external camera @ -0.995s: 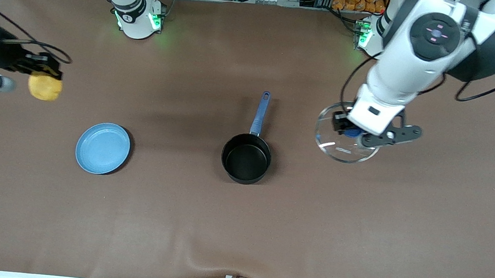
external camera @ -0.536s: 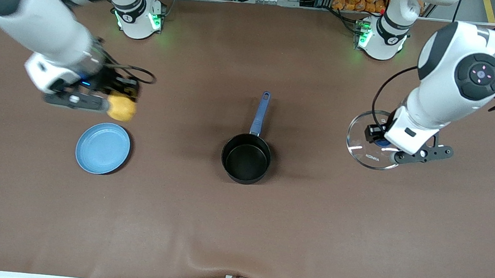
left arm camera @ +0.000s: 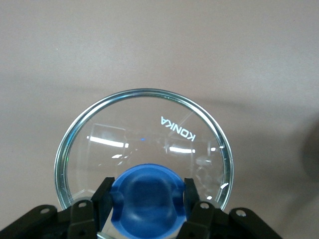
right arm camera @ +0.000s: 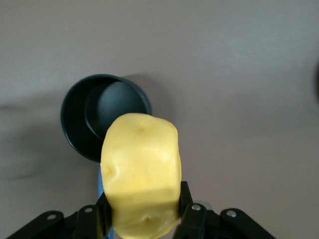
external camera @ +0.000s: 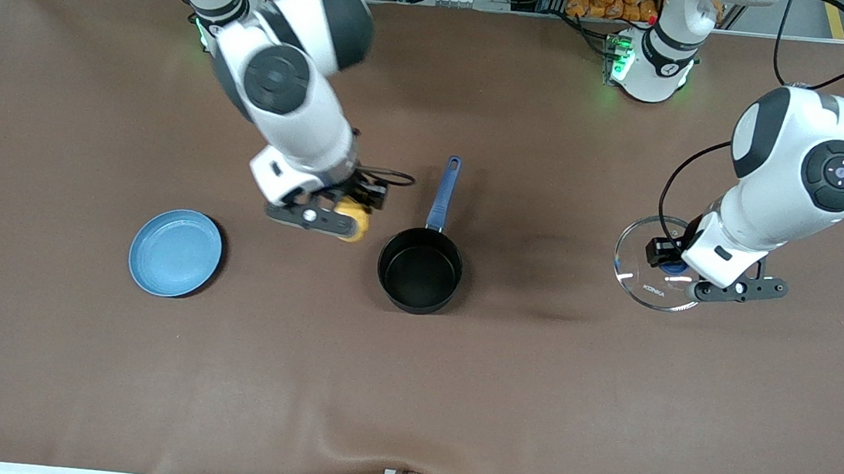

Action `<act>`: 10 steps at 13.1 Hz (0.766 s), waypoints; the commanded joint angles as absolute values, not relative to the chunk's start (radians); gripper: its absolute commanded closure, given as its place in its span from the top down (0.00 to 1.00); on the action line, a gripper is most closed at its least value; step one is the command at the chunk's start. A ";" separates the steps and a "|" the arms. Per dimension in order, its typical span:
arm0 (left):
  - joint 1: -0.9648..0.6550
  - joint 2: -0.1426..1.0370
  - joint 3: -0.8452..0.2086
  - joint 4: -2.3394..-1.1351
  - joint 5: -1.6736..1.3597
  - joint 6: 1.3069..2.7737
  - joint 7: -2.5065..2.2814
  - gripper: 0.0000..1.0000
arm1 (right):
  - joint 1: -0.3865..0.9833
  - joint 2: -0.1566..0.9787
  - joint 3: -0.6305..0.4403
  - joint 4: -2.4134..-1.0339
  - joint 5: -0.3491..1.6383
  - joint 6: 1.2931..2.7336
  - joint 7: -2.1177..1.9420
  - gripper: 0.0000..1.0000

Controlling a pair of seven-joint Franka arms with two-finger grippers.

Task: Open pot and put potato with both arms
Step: 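Carry the potato over the saucepan with the right gripper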

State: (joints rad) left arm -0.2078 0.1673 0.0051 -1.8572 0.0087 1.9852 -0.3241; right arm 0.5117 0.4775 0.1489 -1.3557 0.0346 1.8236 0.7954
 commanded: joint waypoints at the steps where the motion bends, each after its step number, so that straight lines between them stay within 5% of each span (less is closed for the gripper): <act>1: -0.186 0.141 -0.002 -1.942 0.008 2.089 -0.278 0.00 | 0.604 0.619 0.091 -1.261 0.018 1.900 0.813 0.00; 10: -0.112 0.242 -0.005 -2.071 0.000 2.363 -0.200 0.00 | 0.735 0.813 0.006 -1.262 0.003 2.175 0.813 0.00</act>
